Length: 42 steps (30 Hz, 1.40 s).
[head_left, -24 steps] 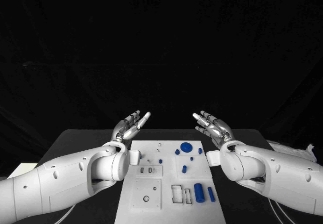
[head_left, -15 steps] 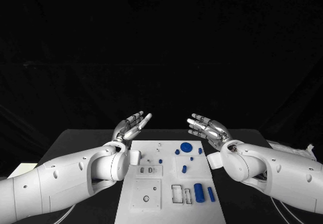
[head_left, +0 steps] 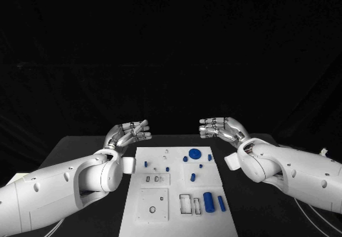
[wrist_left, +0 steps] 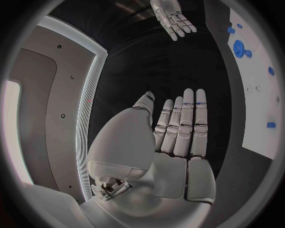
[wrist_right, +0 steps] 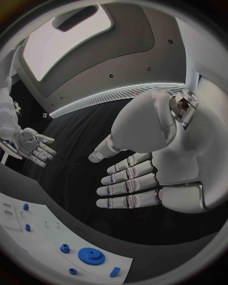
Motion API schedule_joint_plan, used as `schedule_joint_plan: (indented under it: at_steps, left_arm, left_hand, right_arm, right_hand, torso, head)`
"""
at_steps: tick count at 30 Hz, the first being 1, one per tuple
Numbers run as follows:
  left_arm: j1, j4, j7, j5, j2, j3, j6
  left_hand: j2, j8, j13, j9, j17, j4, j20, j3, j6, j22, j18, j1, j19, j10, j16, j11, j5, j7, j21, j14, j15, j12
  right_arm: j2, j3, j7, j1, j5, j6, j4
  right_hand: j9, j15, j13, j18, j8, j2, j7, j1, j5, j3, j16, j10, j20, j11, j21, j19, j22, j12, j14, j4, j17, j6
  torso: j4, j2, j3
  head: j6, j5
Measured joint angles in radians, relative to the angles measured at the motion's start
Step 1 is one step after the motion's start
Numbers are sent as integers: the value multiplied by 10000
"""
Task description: Assemble the parts on the task board
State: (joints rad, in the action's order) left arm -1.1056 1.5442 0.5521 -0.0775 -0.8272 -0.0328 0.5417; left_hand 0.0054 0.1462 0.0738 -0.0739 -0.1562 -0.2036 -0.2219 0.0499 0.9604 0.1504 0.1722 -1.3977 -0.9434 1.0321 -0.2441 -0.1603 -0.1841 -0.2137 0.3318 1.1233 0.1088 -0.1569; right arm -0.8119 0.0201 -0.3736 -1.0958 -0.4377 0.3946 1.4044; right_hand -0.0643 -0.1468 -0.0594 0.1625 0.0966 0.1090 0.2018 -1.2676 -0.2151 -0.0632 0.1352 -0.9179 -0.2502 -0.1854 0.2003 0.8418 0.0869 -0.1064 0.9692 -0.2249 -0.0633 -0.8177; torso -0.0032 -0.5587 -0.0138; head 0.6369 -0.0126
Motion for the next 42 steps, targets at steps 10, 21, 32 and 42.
schedule_joint_plan:
  at_steps: [10, 21, 32, 42]
  left_arm:
    - [-92, 1635, -271, -36, -1130, 1, -762]
    - [-132, 2989, -509, -60, -1699, 103, -1280]
    - [-213, 3599, -529, -285, -1814, 165, -1268]
    - [-324, 3754, -569, -379, -1902, 179, -1273]
  left_hand:
    - [-230, -317, -49, 78, -506, 427, 294, 174, 331, -71, -4, -352, -1116, 494, 155, 174, 0, 121, 174, 640, -252, 469]
    - [-383, -585, -48, 77, -1552, 520, 677, 81, 456, 572, -6, -104, -2606, 725, -748, 338, -1, 246, 1437, 1675, -536, 804]
    - [-360, -720, -48, 77, -2341, 575, 704, 79, 546, 948, -6, 22, -2336, 779, -1423, 321, -2, 227, 1916, 1097, -533, 876]
    - [-396, -750, -47, 76, -2427, 603, 704, 51, 545, 973, -8, 62, -2265, 778, -1487, 320, -3, 226, 1989, 1044, -519, 876]
  right_arm:
    - [-49, 111, 613, -628, -3482, -198, -193]
    - [-26, 216, 2262, -1128, -8294, -593, 75]
    - [180, 260, 3514, -1362, -11127, -1663, 424]
    - [307, 260, 4068, -1388, -12405, -2474, 607]
  right_hand:
    - [-42, 888, -94, -1, 0, -293, -130, -289, -42, -598, 623, -2303, 911, 612, 1160, 2668, 319, -17, 3043, -534, -380, -1726]
    - [-91, 1771, -492, -477, -286, -1041, -582, 356, -188, -1333, 9425, -3561, 2017, 1270, 8465, 6192, 7061, 395, 4959, -586, -8134, -2689]
    - [-91, 1699, -415, -630, -286, -1179, -602, 494, 63, -2093, 11356, -2968, 1854, 1119, 10268, 6136, 9069, 395, 4957, -536, -10255, -2698]
    - [-104, 1662, -377, -630, -286, -1344, -623, 584, 350, -2219, 11527, -2673, 1723, 1058, 10466, 5938, 9140, 394, 4990, -411, -10373, -2676]
  torso:
    - [40, -647, -30]
    - [258, -1459, -153]
    - [355, -2009, -238]
    - [431, -2235, -269]
  head:
    - [-290, -87]
    - [-559, -316]
    - [-595, -420]
    - [-538, -410]
